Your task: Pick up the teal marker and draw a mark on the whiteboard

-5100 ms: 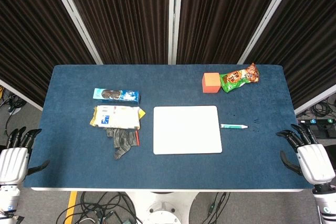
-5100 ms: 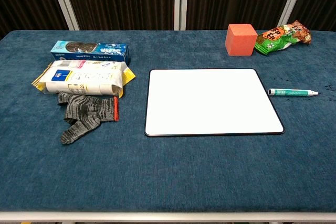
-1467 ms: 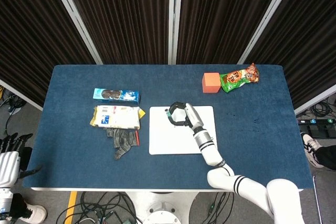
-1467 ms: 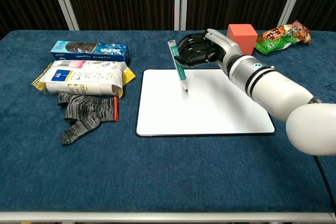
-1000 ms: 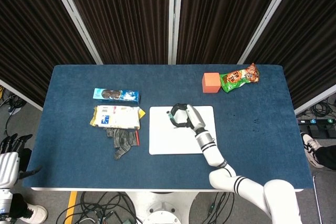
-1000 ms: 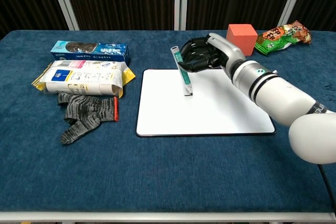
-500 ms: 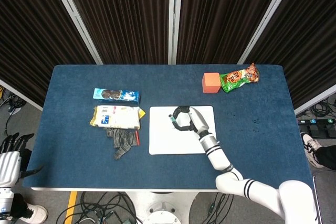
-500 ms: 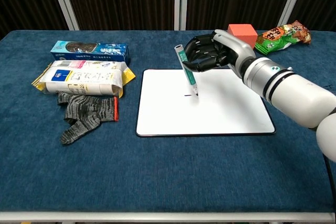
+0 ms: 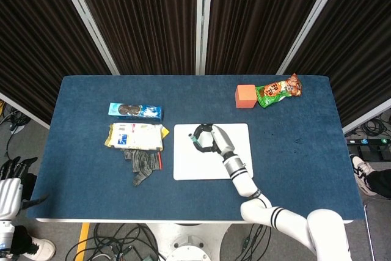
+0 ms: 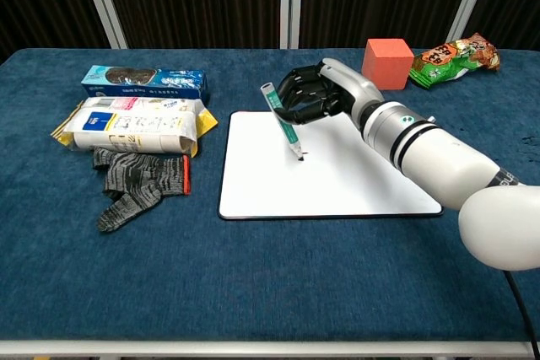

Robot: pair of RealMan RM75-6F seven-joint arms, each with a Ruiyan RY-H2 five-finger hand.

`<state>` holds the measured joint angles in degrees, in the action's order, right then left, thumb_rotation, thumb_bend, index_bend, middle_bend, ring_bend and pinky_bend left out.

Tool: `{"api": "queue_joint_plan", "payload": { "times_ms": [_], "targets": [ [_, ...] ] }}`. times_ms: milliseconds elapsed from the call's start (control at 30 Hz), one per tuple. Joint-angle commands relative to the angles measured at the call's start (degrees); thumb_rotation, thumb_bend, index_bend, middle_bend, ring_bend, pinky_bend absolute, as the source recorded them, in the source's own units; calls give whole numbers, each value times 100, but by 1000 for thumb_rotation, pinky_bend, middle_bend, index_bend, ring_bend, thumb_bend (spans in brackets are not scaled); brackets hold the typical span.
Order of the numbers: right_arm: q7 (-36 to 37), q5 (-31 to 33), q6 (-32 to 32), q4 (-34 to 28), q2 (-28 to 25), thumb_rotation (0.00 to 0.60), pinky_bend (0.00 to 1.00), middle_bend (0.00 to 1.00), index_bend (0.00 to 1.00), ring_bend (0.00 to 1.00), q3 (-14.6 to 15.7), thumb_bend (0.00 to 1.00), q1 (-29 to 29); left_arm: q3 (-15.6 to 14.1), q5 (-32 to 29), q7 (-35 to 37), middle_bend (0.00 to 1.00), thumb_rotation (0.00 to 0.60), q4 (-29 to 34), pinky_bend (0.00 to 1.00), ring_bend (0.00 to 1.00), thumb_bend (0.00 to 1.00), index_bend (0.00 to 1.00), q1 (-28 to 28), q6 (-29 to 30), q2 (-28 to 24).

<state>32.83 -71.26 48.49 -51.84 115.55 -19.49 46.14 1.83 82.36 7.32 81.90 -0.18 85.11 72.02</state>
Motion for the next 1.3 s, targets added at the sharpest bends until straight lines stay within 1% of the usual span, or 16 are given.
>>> {"api": "queue_joint_plan", "payload": {
  "times_ms": [33,100,167,333,400,467,500,567,667,700,767,800,900,1033,1300],
  "targets": [
    [-73,2,71,-71,-114,600,162,521,611,292,55,638,-118,0,13,20,158,600,-16,40,38,93,159,0,6,8],
    [-177,27,155,-191,-231,600,152,521,611,293,88,667,-235,8,29,50,159,600,-35,40,38,93,159,-3,21,17],
    [-230,45,235,-440,-409,600,148,521,611,295,106,692,-364,14,41,73,159,600,-60,40,38,93,159,-14,16,29],
    [-127,-68,424,-1234,-878,600,134,516,607,294,123,685,-586,20,97,53,158,600,-60,40,38,93,159,-41,32,28],
    [-209,-110,502,-1404,-1032,600,128,512,604,292,121,684,-628,20,100,48,159,600,-53,40,38,93,159,-36,43,28],
    [-444,-103,540,-1547,-1243,600,123,511,603,292,128,684,-669,9,94,43,158,600,-50,40,38,93,159,-30,33,25],
    [-628,-129,542,-1595,-1366,600,120,511,603,292,161,683,-674,4,93,43,158,600,-50,40,38,93,159,-30,25,24],
    [-1263,-277,621,-1689,-1689,600,112,511,602,292,299,681,-684,-7,97,37,158,600,-46,40,38,93,159,-32,8,25],
    [-2564,-420,564,-1950,-2285,600,84,511,601,280,590,667,-678,-11,117,16,158,600,-22,40,38,93,159,-51,-10,19],
    [-3146,-433,508,-2083,-2527,600,75,510,601,274,715,659,-676,-9,128,3,158,600,-6,40,38,93,159,-59,-8,13],
    [-4016,-400,452,-2282,-2848,600,59,502,601,263,876,643,-677,-12,145,-19,158,600,21,40,38,93,159,-66,-5,4],
    [-4567,-382,420,-2378,-3022,600,46,494,600,253,983,635,-670,-14,153,-38,158,600,41,40,38,93,159,-69,-2,-3],
    [-5693,-289,357,-2485,-3262,600,10,467,587,217,1235,624,-670,-22,166,-90,158,600,106,40,38,93,159,-72,1,-27],
    [-6383,-143,271,-2311,-3232,600,0,434,563,179,1440,610,-674,-28,152,-151,158,600,186,40,38,93,159,-63,6,-49],
    [-6972,-353,334,-1507,-2775,600,0,427,555,159,1754,601,-667,-35,128,-240,158,600,303,40,38,93,159,-51,9,-112]
  ]
}}
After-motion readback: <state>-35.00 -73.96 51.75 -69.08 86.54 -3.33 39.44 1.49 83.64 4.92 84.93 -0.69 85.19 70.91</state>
